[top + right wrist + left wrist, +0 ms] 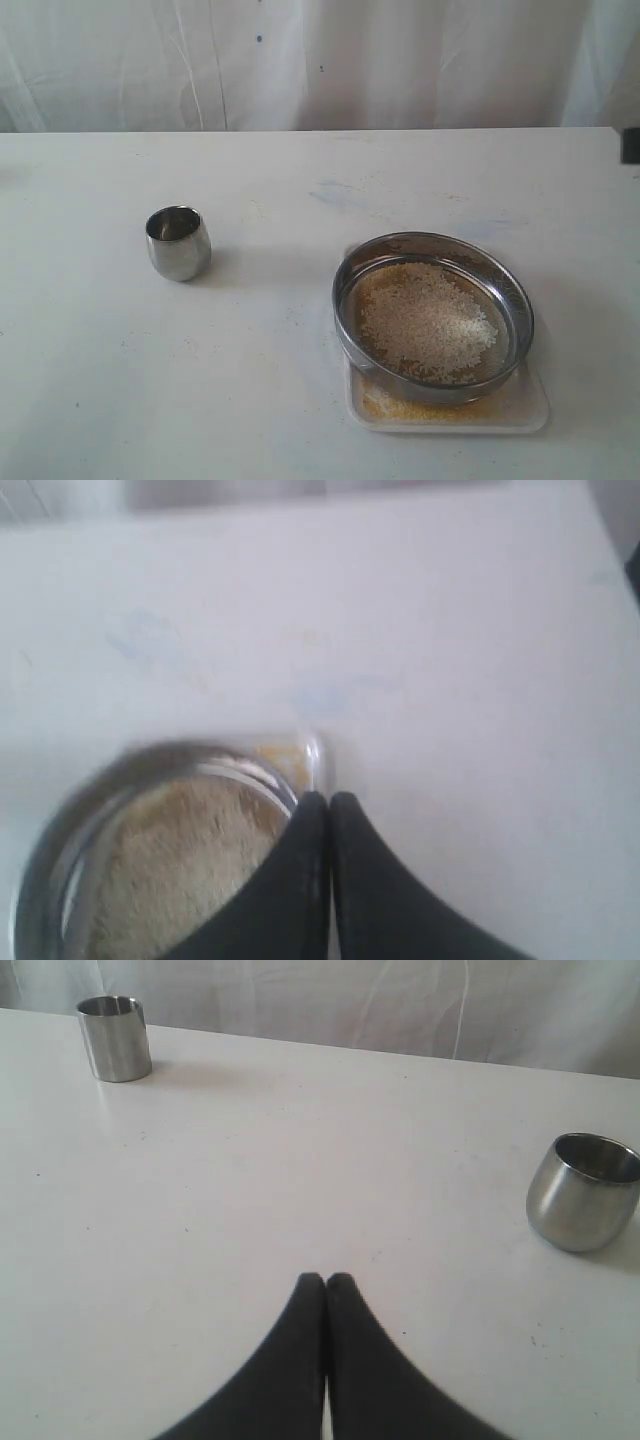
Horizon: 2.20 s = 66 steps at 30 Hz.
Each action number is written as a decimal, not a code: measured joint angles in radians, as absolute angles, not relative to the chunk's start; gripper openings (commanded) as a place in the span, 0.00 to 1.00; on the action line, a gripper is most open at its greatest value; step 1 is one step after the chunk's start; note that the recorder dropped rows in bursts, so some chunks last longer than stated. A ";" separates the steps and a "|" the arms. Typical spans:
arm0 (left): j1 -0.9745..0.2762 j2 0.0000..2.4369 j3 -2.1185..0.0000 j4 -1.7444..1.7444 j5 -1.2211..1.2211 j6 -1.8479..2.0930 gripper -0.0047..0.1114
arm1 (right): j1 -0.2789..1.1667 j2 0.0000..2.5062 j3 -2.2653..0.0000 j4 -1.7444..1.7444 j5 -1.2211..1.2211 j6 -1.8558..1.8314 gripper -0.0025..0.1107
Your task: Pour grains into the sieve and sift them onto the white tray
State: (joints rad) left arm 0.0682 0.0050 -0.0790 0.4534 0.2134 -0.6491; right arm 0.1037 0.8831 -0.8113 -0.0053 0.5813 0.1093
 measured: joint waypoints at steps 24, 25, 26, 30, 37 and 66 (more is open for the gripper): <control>0.068 0.005 -0.079 0.453 0.213 -0.649 0.04 | 0.102 0.004 -0.502 -0.023 0.385 -0.041 0.02; 0.068 0.005 -0.079 0.453 0.213 -0.649 0.04 | 0.102 0.004 -0.502 -0.032 0.360 -0.050 0.02; 0.068 0.005 -0.079 0.453 0.213 -0.649 0.04 | 0.102 0.004 -0.502 -0.041 0.347 -0.055 0.02; 0.068 0.005 -0.079 0.453 0.213 -0.649 0.04 | 0.102 0.004 -0.485 -0.056 0.318 -0.059 0.02; 0.068 0.005 -0.079 0.453 0.213 -0.649 0.04 | -0.028 0.004 -0.259 -0.052 0.127 -0.037 0.02; 0.068 0.005 -0.079 0.453 0.213 -0.649 0.04 | -0.075 0.004 -0.002 -0.129 0.349 0.115 0.02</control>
State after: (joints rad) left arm 0.0682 0.0050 -0.0790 0.4534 0.2134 -0.6491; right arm -0.0755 0.0041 -0.0019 -0.1286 0.3486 0.1151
